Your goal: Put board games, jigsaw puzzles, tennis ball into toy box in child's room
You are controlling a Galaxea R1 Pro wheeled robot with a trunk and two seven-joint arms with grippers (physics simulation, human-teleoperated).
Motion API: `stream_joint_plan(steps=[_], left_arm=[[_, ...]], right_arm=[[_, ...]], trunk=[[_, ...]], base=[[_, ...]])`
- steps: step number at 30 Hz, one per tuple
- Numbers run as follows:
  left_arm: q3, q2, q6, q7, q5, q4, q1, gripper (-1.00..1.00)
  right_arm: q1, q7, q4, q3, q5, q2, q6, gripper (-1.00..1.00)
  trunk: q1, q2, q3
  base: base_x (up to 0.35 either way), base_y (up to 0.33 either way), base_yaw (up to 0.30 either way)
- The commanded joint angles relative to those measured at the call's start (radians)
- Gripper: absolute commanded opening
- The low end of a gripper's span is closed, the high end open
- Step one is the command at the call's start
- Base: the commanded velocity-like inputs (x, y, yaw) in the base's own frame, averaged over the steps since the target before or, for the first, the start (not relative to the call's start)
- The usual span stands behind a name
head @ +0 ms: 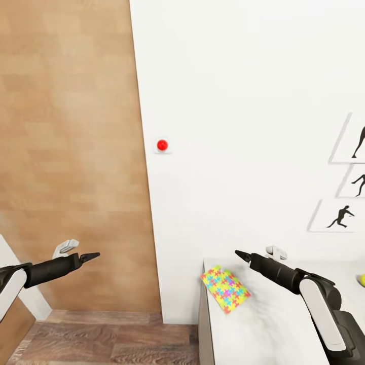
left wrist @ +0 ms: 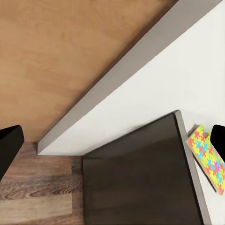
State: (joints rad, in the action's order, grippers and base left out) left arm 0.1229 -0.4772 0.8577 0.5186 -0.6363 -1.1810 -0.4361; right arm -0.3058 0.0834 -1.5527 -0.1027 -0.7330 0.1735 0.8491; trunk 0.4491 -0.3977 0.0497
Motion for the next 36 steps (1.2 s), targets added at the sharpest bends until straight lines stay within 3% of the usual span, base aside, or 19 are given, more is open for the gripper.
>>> stream_joint_plan(steps=[1,36], left_arm=[[0.001,0.000,0.006,0.003,0.000,0.000,-0.001,1.00],[0.001,0.000,0.006,0.004,0.000,0.000,-0.001,1.00]], right_arm=[[-0.001,0.009,0.000,-0.002,0.007,0.000,0.005,1.00],[-0.001,0.007,0.000,0.000,0.007,0.000,0.007,1.00]], trunk=[[0.001,-0.002,0.002],[0.001,-0.002,0.006]], base=[[0.128,0.000,0.000],[0.013,0.000,0.000]])
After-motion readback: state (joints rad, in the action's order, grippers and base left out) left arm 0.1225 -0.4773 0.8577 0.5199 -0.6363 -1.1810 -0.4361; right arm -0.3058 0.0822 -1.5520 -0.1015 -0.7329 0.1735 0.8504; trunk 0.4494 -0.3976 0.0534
